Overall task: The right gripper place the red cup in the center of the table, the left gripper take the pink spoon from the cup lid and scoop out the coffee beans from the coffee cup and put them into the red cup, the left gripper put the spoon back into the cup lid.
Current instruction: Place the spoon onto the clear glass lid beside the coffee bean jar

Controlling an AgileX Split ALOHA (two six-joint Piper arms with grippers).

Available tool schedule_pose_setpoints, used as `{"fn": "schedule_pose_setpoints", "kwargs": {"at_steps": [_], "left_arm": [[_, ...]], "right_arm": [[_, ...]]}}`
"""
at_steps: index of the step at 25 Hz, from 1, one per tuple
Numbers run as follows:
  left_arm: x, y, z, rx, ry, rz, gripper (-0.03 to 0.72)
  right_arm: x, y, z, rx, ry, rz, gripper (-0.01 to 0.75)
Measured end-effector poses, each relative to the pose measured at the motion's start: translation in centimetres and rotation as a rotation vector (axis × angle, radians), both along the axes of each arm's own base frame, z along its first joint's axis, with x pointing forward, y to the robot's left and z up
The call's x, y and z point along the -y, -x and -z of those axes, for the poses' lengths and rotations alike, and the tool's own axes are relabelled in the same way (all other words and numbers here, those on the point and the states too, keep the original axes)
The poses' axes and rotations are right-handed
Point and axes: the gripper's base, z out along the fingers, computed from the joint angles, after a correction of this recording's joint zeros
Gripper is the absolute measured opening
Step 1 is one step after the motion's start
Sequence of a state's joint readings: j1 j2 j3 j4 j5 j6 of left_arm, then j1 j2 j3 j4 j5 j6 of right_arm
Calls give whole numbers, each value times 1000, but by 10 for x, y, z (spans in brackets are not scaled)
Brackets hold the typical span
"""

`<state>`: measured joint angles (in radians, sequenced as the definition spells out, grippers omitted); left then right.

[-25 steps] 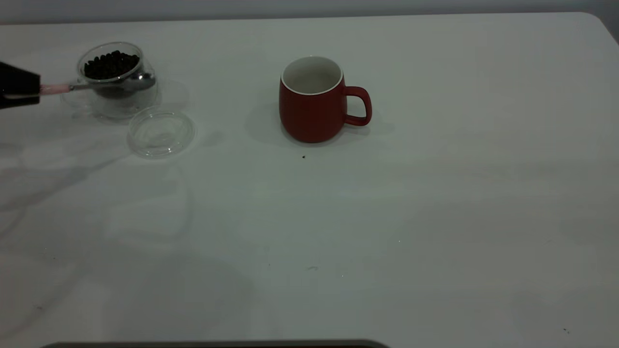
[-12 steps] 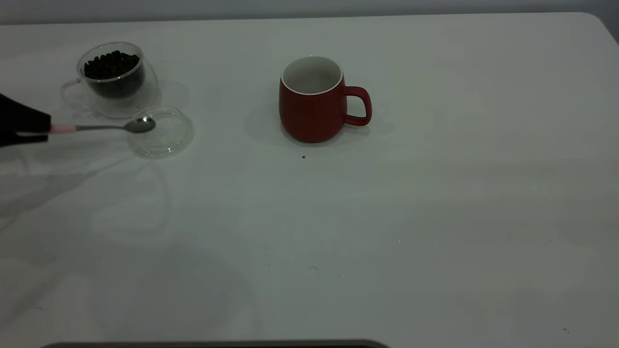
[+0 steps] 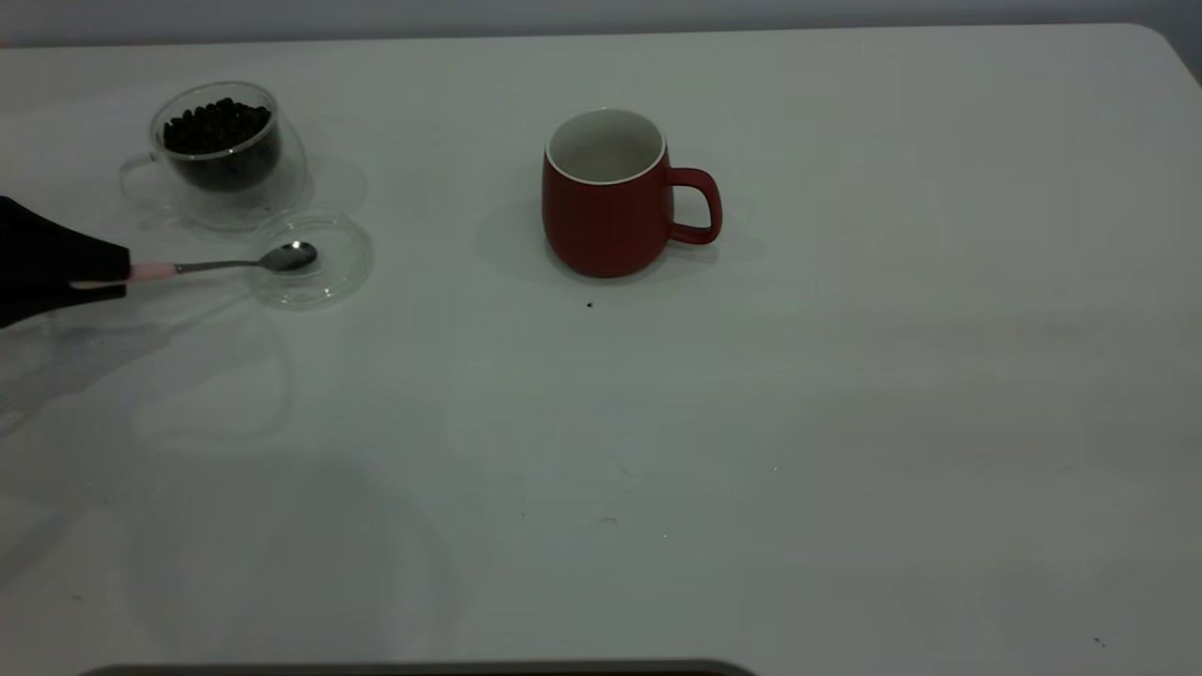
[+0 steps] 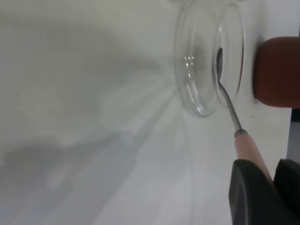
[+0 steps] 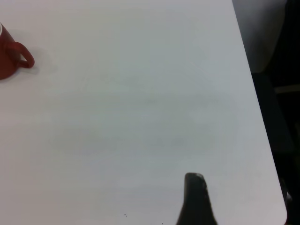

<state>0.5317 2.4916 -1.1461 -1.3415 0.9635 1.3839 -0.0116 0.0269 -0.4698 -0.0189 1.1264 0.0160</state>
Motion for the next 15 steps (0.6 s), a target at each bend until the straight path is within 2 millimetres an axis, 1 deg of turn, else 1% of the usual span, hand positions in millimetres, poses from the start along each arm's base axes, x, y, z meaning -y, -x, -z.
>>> {"fn": "schedule_pose_setpoints", "kwargs": {"at_steps": [3, 11, 15], "left_arm": [[6, -2, 7, -1, 11, -6, 119], [24, -10, 19, 26, 32, -27, 119], [28, -10, 23, 20, 50, -39, 119]], "right_arm": [[0, 0, 0, 0, 0, 0, 586], [0, 0, 0, 0, 0, 0, 586], [0, 0, 0, 0, 0, 0, 586]]}}
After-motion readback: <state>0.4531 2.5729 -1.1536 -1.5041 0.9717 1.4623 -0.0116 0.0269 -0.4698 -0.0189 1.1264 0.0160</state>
